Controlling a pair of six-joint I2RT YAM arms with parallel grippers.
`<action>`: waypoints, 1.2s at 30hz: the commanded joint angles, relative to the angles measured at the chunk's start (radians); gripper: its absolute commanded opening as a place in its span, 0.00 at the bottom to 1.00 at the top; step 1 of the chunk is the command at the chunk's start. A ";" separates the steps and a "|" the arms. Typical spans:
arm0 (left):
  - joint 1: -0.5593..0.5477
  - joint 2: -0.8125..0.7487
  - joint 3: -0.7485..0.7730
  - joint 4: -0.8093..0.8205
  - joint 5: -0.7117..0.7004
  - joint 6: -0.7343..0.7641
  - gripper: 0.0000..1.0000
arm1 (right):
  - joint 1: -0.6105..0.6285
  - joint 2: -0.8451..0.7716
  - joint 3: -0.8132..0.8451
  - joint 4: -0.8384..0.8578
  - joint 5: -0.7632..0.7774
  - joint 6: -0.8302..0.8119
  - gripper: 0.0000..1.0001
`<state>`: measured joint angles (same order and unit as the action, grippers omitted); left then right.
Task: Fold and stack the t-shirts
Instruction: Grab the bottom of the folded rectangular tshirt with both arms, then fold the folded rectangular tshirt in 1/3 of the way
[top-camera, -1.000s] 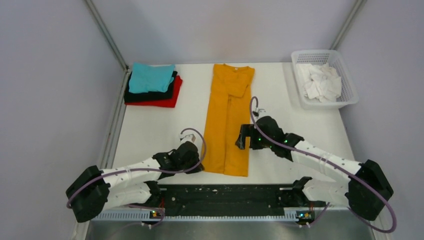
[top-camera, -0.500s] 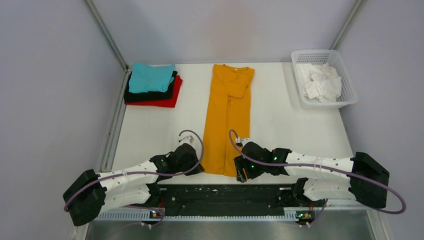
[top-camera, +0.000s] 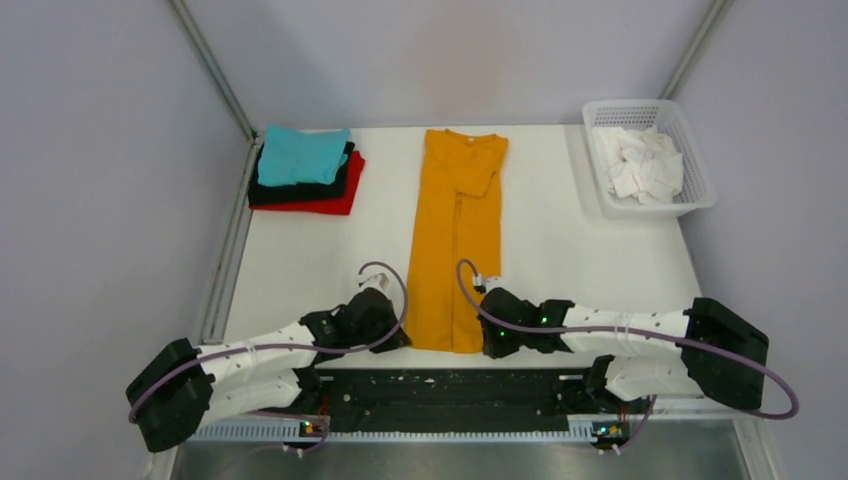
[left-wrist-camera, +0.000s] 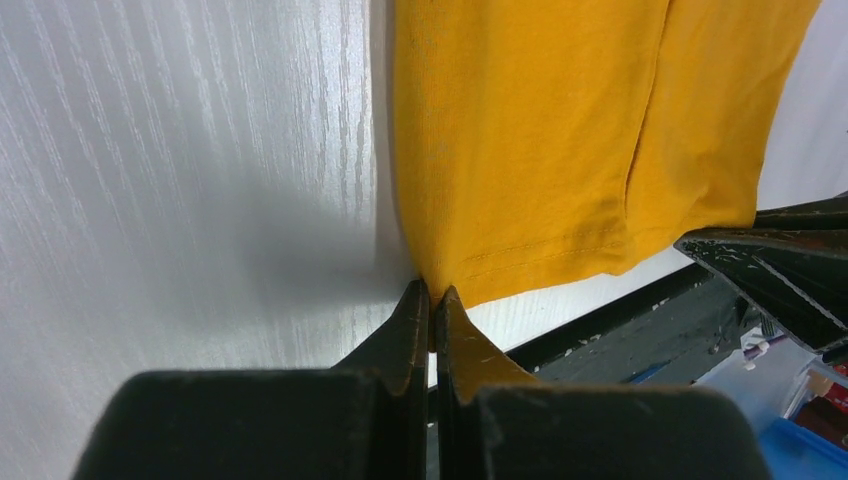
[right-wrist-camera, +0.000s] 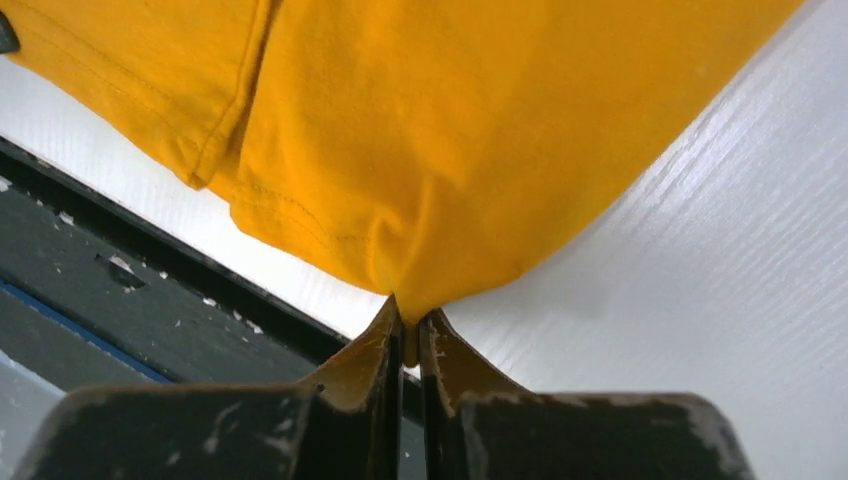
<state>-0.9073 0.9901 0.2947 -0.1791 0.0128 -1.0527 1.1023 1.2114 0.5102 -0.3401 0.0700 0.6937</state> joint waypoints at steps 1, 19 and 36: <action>-0.007 -0.028 -0.037 -0.064 0.056 -0.027 0.00 | 0.019 -0.030 -0.022 -0.076 0.001 0.033 0.00; -0.007 -0.074 0.065 -0.006 0.049 0.103 0.00 | 0.053 -0.229 0.009 -0.055 0.141 0.076 0.00; 0.252 0.266 0.396 0.136 0.055 0.271 0.00 | -0.174 -0.099 0.159 0.229 0.345 -0.084 0.00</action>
<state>-0.7147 1.2095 0.5903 -0.1040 0.0559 -0.8490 0.9791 1.0985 0.6090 -0.2218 0.3523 0.6804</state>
